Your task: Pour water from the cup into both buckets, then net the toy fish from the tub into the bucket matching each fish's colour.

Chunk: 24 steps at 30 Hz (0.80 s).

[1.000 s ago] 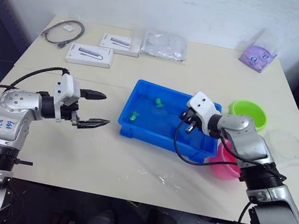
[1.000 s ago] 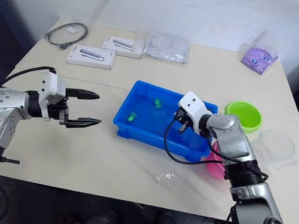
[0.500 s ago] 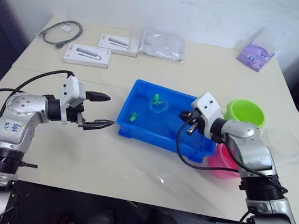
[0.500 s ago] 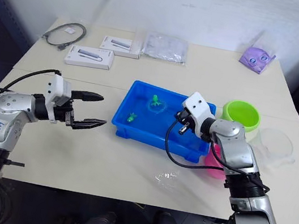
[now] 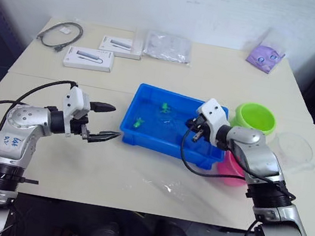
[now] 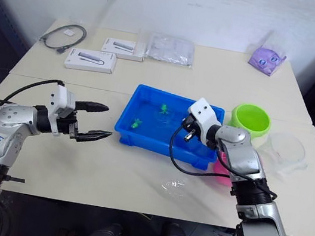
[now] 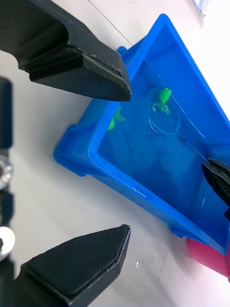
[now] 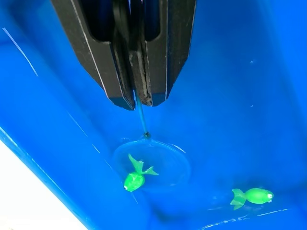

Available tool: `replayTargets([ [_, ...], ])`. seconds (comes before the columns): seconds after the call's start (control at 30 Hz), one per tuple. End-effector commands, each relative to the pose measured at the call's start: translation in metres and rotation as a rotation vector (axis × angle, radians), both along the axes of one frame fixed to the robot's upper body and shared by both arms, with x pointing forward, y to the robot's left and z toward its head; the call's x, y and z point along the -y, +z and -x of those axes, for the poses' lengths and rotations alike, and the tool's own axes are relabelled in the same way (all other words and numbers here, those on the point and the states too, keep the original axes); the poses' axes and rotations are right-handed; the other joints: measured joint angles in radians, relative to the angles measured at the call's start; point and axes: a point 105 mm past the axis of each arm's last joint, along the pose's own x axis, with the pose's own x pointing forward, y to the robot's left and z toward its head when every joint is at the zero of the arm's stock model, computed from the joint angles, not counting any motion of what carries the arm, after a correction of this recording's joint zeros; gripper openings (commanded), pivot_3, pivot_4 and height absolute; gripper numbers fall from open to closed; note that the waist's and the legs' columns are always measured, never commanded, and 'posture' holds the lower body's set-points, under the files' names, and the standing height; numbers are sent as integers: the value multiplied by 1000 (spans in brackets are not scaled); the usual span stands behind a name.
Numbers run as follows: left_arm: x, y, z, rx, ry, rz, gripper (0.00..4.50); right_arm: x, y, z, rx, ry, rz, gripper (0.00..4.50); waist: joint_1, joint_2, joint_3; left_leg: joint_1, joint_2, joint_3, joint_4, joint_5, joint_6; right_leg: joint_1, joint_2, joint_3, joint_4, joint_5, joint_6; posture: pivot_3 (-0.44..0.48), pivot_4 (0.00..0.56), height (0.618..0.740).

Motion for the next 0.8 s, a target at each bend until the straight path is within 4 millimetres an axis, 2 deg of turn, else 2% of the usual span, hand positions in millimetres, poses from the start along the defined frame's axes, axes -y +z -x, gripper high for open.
replayTargets([
  [0.03,-6,8,1,49,22,3,4415,-4,20,1,80,29,-29,0,0,0,0,0,0,0,0,0,0,0,0,0,0,0,0,0,150,740],
  [0.2,-13,10,1,55,40,6,4415,4,23,16,74,58,-67,0,3,0,0,0,0,0,0,0,0,0,0,0,0,0,0,0,150,740],
  [0.3,-15,11,2,57,42,6,4415,7,25,33,72,130,-92,0,3,0,0,0,0,0,0,0,0,0,-1,0,0,0,0,0,150,740],
  [0.4,-14,15,1,69,33,11,4415,18,25,46,71,139,-82,0,4,0,0,0,0,0,0,0,0,0,0,0,0,0,0,0,150,740],
  [0.6,0,26,-4,99,-9,57,4415,44,32,77,119,147,-96,0,13,0,0,0,0,0,0,0,0,0,0,0,0,0,0,0,150,740],
  [0.73,12,28,-8,99,-53,80,4415,60,32,89,201,150,-36,0,26,0,0,1,-1,1,0,0,0,0,0,1,0,0,0,0,150,740],
  [0.8,18,29,-11,99,-73,88,4415,67,34,91,220,116,-70,0,26,0,0,1,-1,1,0,0,0,1,1,0,0,0,0,0,150,740],
])
